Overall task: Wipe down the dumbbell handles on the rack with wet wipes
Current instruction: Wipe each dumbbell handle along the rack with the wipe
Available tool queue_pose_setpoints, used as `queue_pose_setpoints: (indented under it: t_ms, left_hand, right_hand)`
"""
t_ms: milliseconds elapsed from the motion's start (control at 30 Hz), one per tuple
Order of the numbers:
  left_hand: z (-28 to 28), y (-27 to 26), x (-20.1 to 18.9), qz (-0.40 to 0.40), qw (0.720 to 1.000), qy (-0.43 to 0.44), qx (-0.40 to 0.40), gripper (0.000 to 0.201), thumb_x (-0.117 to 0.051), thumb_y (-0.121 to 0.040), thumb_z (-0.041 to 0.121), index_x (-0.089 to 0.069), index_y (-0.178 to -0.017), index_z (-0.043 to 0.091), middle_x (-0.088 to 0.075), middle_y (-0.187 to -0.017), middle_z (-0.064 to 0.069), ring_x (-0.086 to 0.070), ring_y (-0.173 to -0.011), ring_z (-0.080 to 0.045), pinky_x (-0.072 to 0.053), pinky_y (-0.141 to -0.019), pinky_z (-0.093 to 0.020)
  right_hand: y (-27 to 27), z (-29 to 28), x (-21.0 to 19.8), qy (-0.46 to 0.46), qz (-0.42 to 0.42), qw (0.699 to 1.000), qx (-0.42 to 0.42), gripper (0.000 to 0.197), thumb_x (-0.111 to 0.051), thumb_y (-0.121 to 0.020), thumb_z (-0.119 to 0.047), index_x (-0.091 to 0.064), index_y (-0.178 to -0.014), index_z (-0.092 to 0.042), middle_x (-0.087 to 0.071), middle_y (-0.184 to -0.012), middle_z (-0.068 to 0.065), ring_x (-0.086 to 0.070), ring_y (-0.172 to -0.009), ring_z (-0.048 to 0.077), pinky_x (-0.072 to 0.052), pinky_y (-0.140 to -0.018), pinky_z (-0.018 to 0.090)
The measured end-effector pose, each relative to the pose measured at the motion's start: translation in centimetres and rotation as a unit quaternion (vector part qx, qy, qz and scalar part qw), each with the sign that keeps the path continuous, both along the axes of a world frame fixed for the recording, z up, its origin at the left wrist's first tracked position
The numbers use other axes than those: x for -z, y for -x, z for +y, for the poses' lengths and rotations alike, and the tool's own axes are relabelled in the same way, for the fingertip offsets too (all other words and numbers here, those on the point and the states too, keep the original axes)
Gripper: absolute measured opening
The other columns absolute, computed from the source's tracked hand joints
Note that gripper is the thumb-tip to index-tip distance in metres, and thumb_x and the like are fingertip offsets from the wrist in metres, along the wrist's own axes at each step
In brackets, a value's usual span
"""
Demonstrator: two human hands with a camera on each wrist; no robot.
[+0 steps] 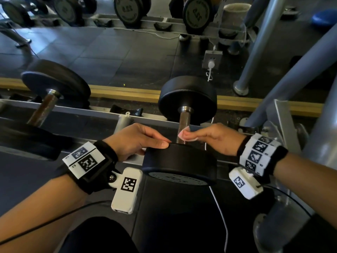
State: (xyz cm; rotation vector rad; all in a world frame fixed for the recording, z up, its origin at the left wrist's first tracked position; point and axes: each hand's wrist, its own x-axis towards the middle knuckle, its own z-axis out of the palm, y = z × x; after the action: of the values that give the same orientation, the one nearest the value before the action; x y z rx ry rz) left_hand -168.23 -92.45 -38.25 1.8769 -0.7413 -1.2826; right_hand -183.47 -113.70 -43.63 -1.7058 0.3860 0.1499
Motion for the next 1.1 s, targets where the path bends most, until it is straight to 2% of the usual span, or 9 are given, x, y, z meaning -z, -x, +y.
queue_pose_setpoints:
  t_ms: [100,233,333,433,567,667,833,933,1100]
  left_hand:
    - [0.0,0.1,0.0,0.008,1.000,0.004,0.001,0.027,-0.073,-0.068,0.031,-0.079,-0.093,0.020,-0.075,-0.108,-0.005,-0.066,-0.111,-0.026,-0.046,-0.105,-0.054]
    - [0.2,0.2,0.1,0.017,1.000,0.018,0.005,0.023,-0.073,-0.063,0.038,-0.080,-0.084,0.031,-0.076,-0.105,0.001,-0.067,-0.107,-0.020,-0.048,-0.104,-0.051]
    - [0.0,0.0,0.2,0.015,1.000,0.015,0.010,0.021,-0.073,-0.065,0.037,-0.080,-0.084,0.031,-0.076,-0.105,0.001,-0.067,-0.107,-0.018,-0.049,-0.103,-0.050]
    - [-0.1,-0.3,0.5,0.018,1.000,0.018,0.009,0.020,-0.073,-0.068,0.032,-0.080,-0.086,0.027,-0.075,-0.106,-0.001,-0.069,-0.105,-0.018,-0.052,-0.100,-0.046]
    - [0.2,-0.3,0.9,0.024,0.999,0.035,-0.001,0.021,-0.074,-0.068,0.032,-0.081,-0.086,0.025,-0.076,-0.104,-0.001,-0.070,-0.102,-0.016,-0.054,-0.094,-0.040]
    - [0.2,-0.3,1.1,0.029,0.999,0.043,-0.005,0.022,-0.074,-0.066,0.033,-0.081,-0.085,0.026,-0.076,-0.103,-0.001,-0.070,-0.101,-0.015,-0.054,-0.093,-0.037]
    - [0.2,-0.4,1.1,0.032,0.999,0.043,0.001,0.026,-0.077,-0.061,0.039,-0.081,-0.084,0.027,-0.076,-0.102,-0.001,-0.070,-0.100,-0.014,-0.054,-0.090,-0.036]
    - [0.2,-0.4,1.1,0.030,0.999,0.040,0.004,0.021,-0.075,-0.066,0.036,-0.081,-0.085,0.028,-0.076,-0.103,0.001,-0.070,-0.101,-0.013,-0.053,-0.089,-0.034]
    - [0.1,-0.5,1.1,0.026,0.999,0.034,-0.006,0.016,-0.073,-0.070,0.031,-0.081,-0.084,0.028,-0.076,-0.104,0.000,-0.069,-0.101,-0.013,-0.054,-0.087,-0.030]
  right_hand:
    - [0.2,-1.5,-0.5,0.234,-0.048,0.971,0.009,0.029,-0.052,-0.100,-0.023,-0.064,-0.120,-0.041,-0.063,-0.128,-0.017,-0.055,-0.123,0.003,-0.036,-0.111,0.025]
    - [0.7,-2.7,1.5,0.289,-0.030,0.949,0.120,0.034,-0.046,-0.103,-0.015,-0.062,-0.131,-0.028,-0.063,-0.131,-0.004,-0.056,-0.124,0.012,-0.038,-0.110,0.027]
    - [0.1,-1.7,2.5,0.157,0.002,0.977,0.148,0.035,-0.045,-0.104,-0.015,-0.058,-0.135,-0.023,-0.059,-0.136,0.007,-0.057,-0.123,0.021,-0.046,-0.108,0.039]
    - [-0.1,-0.7,1.9,0.004,-0.028,0.991,0.127,0.039,-0.044,-0.103,-0.008,-0.059,-0.125,-0.037,-0.059,-0.134,0.005,-0.064,-0.115,0.017,-0.056,-0.092,0.030]
    - [1.0,-0.5,1.6,-0.023,-0.019,0.998,0.060,0.044,-0.045,-0.101,-0.005,-0.066,-0.119,-0.038,-0.060,-0.128,-0.010,-0.063,-0.114,0.009,-0.056,-0.084,0.021]
    - [1.7,-1.4,1.3,-0.081,0.017,0.995,0.056,0.038,-0.046,-0.100,-0.005,-0.072,-0.115,-0.028,-0.066,-0.124,-0.002,-0.068,-0.109,0.015,-0.057,-0.083,0.029]
    - [0.5,-3.6,1.3,-0.096,0.029,0.983,0.154,0.033,-0.040,-0.102,0.000,-0.064,-0.118,-0.015,-0.064,-0.127,0.016,-0.068,-0.109,0.022,-0.057,-0.087,0.032]
    - [-0.8,-3.8,1.4,-0.123,0.018,0.982,0.143,0.035,-0.038,-0.101,0.003,-0.061,-0.122,-0.012,-0.062,-0.129,0.015,-0.065,-0.114,0.025,-0.051,-0.100,0.041]
    - [-1.9,-3.1,1.7,-0.095,0.004,0.988,0.122,0.027,-0.041,-0.100,0.003,-0.060,-0.105,-0.016,-0.058,-0.134,0.014,-0.064,-0.116,0.024,-0.054,-0.096,0.038]
